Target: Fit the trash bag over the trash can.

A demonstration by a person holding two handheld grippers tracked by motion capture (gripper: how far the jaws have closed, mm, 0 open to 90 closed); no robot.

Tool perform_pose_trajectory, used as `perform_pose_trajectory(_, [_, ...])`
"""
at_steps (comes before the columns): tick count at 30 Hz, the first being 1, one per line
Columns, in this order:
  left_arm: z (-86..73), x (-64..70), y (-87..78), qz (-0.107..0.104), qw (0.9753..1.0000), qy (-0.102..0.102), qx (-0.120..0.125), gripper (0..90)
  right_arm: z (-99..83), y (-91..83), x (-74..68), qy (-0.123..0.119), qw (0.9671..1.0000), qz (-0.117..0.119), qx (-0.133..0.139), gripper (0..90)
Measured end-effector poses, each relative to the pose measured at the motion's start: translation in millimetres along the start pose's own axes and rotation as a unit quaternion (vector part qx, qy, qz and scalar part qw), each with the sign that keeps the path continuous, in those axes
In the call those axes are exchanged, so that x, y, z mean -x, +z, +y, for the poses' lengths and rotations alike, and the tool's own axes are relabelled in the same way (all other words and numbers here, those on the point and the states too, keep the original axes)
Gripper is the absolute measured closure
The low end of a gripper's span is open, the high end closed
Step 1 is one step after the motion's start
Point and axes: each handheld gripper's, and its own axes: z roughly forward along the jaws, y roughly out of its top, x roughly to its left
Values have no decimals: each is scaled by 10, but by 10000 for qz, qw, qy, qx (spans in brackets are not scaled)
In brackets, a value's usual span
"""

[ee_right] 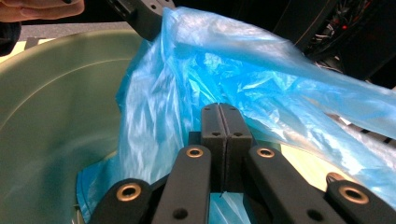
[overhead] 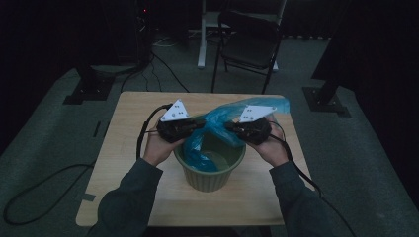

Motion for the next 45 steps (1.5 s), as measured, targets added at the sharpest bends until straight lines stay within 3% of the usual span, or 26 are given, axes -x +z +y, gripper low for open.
perform_pose_trajectory(9, [-112, -93, -109, 144, 9998, -154, 16, 899, -13, -43, 11, -37, 9999, -102, -90, 900])
perform_pose_trajectory(23, [-329, -281, -222, 401, 9979, -506, -80, 899, -160, -159, 148, 243, 9992, -252, -179, 900])
perform_pose_trajectory(31, [-427, -335, -252, 372, 9971, -653, -115, 899, -224, -186, 190, 360, 9988, -225, -225, 895])
perform_pose_trajectory(32, [-430, -331, -248, 381, 9971, -637, -142, 899, -222, -177, 183, 373, 9988, -225, -243, 881])
perform_pose_trajectory(34, [-436, -326, -246, 350, 9974, -613, -132, 899, -216, -170, 172, 324, 9989, -221, -255, 760])
perform_pose_trajectory(37, [-437, -325, -257, 340, 9975, -603, -124, 899, -196, -213, 179, 412, 9987, -308, -6, 668])
perform_pose_trajectory(41, [-432, -315, -256, 299, 9978, -574, -141, 899, -150, -273, 219, 551, 9978, -290, 233, 619])
perform_pose_trajectory(45, [-424, -299, -245, 253, 9981, -546, -145, 894, -105, -207, 235, 609, 9976, -299, 120, 600])
